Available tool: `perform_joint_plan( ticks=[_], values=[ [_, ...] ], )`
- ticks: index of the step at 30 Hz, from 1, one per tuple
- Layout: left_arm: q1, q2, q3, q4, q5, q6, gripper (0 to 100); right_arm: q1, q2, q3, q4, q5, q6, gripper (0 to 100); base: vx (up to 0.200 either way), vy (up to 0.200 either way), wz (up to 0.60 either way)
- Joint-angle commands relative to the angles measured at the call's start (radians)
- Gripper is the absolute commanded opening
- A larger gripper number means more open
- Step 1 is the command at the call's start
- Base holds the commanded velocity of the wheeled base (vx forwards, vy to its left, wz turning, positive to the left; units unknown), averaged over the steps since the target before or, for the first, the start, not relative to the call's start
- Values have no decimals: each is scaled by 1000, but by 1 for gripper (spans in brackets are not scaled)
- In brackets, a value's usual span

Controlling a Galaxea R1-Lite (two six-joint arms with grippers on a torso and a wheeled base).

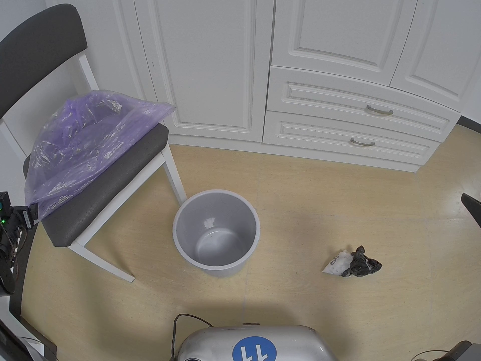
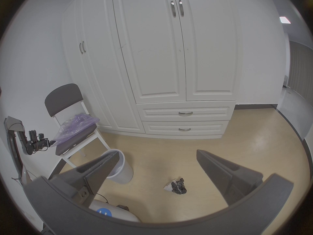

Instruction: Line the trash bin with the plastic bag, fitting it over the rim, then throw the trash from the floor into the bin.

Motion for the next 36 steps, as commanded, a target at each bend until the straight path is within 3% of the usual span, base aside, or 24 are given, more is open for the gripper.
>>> perform_joint_plan(
  ticks=[1,22,26,27,36],
  values=[
    [7,53,31,-69,1,1,100,0,-3,-1,-1,1,5,100,0,0,0],
    [8,50,70,-154,1,1,100,0,-3,-1,-2,1,5,100,0,0,0],
    [8,43,88,-174,30,5,100,0,-3,-1,-1,3,5,100,0,0,0],
    [4,40,89,-174,37,5,0,0,-3,-1,-2,3,5,100,0,0,0],
    [-9,9,125,-174,66,7,0,0,-3,-1,-1,3,5,100,0,0,0]
  ],
)
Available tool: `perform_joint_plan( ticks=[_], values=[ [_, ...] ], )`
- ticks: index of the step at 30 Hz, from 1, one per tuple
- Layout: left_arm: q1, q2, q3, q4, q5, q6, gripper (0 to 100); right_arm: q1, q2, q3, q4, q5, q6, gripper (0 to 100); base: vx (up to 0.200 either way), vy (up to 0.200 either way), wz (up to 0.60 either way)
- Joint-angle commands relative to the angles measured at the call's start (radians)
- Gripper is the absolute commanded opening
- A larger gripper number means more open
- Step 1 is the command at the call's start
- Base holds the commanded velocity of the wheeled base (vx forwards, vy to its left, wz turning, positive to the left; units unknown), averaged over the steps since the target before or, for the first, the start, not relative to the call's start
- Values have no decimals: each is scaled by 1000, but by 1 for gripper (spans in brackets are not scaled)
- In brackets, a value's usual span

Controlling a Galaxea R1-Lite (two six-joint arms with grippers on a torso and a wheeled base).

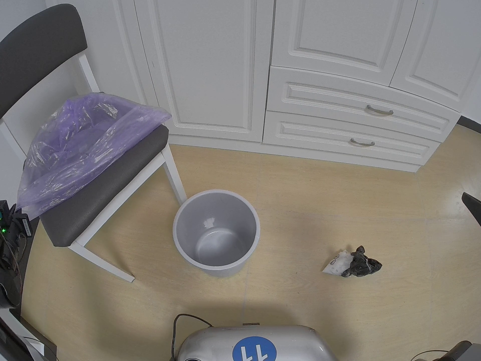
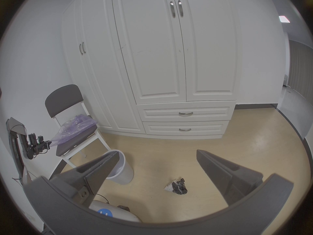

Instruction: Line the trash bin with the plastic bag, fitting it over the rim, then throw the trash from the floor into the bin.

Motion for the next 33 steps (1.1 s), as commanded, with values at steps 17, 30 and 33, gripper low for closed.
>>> perform_joint_plan(
  ticks=[17,30,33],
  values=[
    [-82,-269,37,7,-79,-93,0,38,-37,-14,-89,-47,0,100,0,0,0],
    [-272,-265,-10,7,-69,-205,0,41,-32,-32,-88,-45,-12,100,0,0,0],
    [-315,-261,-40,13,-59,-210,0,55,-9,-35,-91,-42,-14,100,0,0,0]
  ],
)
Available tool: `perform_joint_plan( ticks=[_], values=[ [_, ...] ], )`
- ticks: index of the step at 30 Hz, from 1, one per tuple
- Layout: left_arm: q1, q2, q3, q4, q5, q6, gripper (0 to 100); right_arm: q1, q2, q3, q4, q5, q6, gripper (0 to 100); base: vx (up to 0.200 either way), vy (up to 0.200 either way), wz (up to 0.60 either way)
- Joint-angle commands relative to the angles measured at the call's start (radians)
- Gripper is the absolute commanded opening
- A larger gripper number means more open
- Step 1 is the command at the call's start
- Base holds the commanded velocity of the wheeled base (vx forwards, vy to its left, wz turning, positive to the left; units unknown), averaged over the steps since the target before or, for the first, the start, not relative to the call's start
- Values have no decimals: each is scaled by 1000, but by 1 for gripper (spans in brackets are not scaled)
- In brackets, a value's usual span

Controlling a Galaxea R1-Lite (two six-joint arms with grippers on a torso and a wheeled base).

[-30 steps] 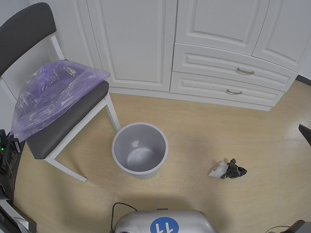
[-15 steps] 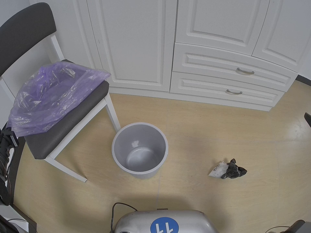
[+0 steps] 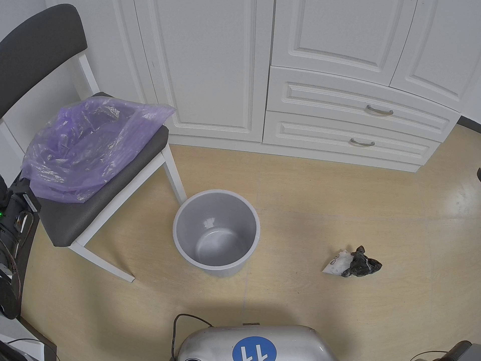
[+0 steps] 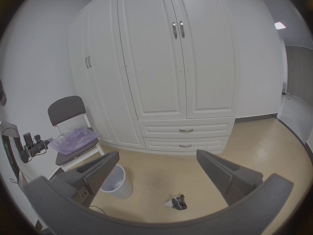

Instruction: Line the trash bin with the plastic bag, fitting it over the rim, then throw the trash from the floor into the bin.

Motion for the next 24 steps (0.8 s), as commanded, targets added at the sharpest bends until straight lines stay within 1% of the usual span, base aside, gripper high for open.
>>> perform_joint_plan(
  ticks=[1,2,3,6,8,9,10,11,12,13,14,15,16,17,18,20,21,23,24],
  values=[
    [-82,10,-41,12,14,-10,0,27,42,-13,-2,4,-3,100,0,0,0],
    [-99,13,-43,16,20,-10,0,35,50,-16,-2,2,-1,100,0,0,0],
    [-151,19,-55,25,45,-10,0,61,70,-23,-2,-4,0,100,0,0,0],
    [-226,22,-93,39,97,-9,0,99,91,-23,-16,-4,-1,100,0,0,0],
    [-226,22,-93,39,97,-9,0,99,91,-23,-16,-4,-1,100,0,0,0],
    [-286,7,-121,72,114,-6,0,139,108,-19,-27,-5,2,100,0,0,0],
    [-286,7,-121,72,114,-6,0,139,108,-19,-27,-5,2,100,0,0,0],
    [-340,-15,-159,129,129,5,0,162,116,-10,-27,-14,0,100,0,0,0],
    [-360,-30,-173,146,149,13,0,170,116,-3,-27,-19,-1,100,0,0,0],
    [-363,-33,-175,149,152,14,0,171,116,-2,-27,-19,-1,100,0,0,0],
    [-403,-62,-192,172,187,25,0,200,119,4,-27,-25,-3,100,0,0,0],
    [-424,-85,-198,184,201,26,0,226,122,3,-28,-28,-1,100,0,0,0],
    [-427,-88,-199,187,203,26,0,231,123,3,-28,-30,-1,100,0,0,0],
    [-463,-138,-207,213,213,29,0,288,140,3,-28,-53,0,100,0,0,0],
    [-486,-170,-210,238,218,29,0,326,160,3,-30,-83,3,100,0,0,0],
    [-533,-233,-215,296,219,34,0,389,217,6,-54,-169,17,100,0,0,0],
    [-558,-266,-219,336,219,40,0,415,252,9,-94,-221,32,100,0,0,0],
    [-595,-319,-225,410,227,51,0,463,315,13,-197,-298,77,100,0,0,0],
    [-616,-340,-227,443,239,56,0,489,337,13,-254,-326,82,100,0,0,0]
  ],
)
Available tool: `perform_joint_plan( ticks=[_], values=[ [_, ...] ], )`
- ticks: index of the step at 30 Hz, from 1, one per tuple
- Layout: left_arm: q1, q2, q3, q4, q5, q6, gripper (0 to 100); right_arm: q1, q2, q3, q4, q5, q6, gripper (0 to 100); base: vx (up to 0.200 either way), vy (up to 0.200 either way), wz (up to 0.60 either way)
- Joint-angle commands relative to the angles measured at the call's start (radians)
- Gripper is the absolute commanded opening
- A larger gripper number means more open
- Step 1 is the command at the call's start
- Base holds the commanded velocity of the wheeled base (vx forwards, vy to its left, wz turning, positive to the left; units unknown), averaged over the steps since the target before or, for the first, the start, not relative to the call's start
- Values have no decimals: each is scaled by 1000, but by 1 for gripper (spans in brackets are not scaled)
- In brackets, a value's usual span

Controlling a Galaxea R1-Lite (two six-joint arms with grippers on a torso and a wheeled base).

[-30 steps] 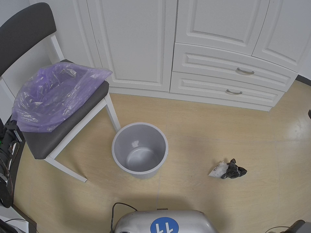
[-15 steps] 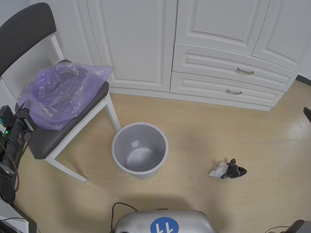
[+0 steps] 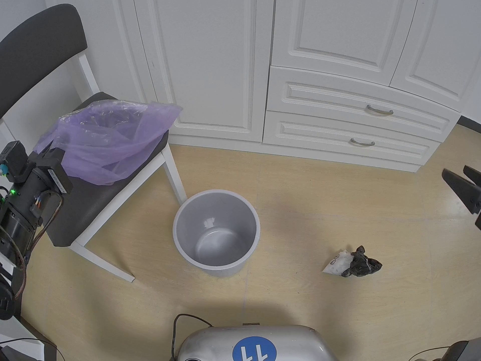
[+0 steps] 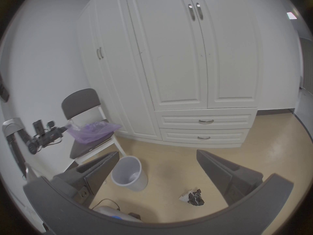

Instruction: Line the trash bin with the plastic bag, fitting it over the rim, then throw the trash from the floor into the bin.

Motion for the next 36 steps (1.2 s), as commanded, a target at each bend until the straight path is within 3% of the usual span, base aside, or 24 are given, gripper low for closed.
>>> perform_joint_plan(
  ticks=[1,9,18,21,28,36],
  values=[
    [-142,-195,-33,151,40,27,0,167,178,12,-190,-131,49,100,0,0,0],
    [-229,-172,-77,189,54,30,0,242,249,54,-244,-128,3,100,0,0,0],
    [-298,-189,-88,183,57,36,0,377,404,97,-263,-123,37,100,0,0,0],
    [-344,-175,-92,182,59,34,0,431,530,116,-382,-132,85,100,0,0,0],
    [-350,-178,-108,177,63,34,0,462,655,153,-609,-147,97,100,0,0,0],
    [-357,-217,-126,176,63,34,0,486,715,150,-686,-146,160,100,0,0,0]
  ],
)
